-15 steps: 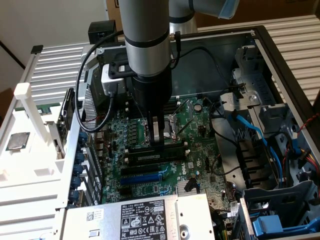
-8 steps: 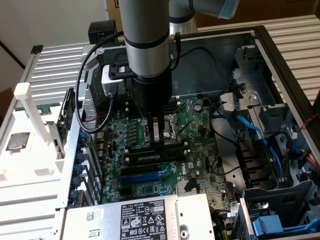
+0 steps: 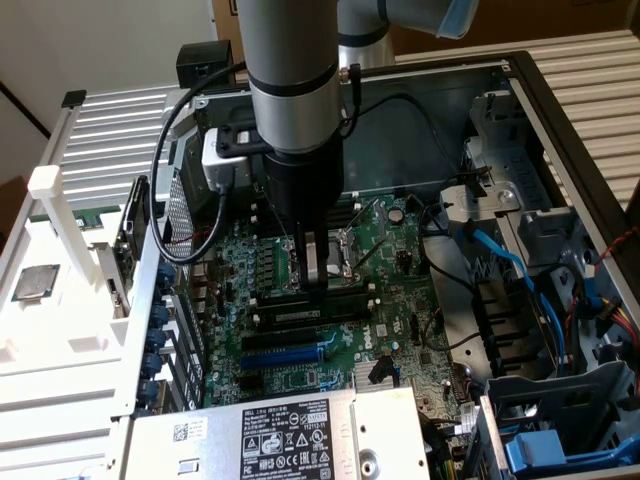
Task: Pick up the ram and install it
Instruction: 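Press down the ram until it locks into place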
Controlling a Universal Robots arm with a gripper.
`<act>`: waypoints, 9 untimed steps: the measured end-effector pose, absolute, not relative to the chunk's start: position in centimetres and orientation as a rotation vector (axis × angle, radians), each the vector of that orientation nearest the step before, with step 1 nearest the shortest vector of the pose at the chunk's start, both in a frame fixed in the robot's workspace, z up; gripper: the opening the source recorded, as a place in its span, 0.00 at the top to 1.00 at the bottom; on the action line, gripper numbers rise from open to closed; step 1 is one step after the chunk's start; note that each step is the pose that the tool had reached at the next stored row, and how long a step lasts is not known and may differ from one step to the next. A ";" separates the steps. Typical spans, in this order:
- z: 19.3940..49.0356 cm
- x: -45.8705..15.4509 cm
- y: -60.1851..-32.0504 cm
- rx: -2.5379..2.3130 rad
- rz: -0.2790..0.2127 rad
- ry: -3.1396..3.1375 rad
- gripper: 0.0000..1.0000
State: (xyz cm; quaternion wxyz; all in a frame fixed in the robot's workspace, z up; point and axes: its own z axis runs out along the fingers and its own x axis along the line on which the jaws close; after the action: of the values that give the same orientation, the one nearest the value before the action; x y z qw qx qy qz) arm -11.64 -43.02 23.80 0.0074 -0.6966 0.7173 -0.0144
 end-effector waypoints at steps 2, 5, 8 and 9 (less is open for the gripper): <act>24.5 -11.6 -43.0 -2.178 -0.045 2.243 0.90; 25.0 -11.6 -43.0 -2.178 -0.046 2.242 0.90; 25.0 -11.6 -43.0 -2.137 -0.046 2.283 0.90; 25.0 -11.6 -43.0 -2.117 -0.046 2.302 0.90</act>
State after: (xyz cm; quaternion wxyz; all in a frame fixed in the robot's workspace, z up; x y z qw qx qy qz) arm -11.63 -43.03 25.00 0.0071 -0.6768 0.7360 -0.0148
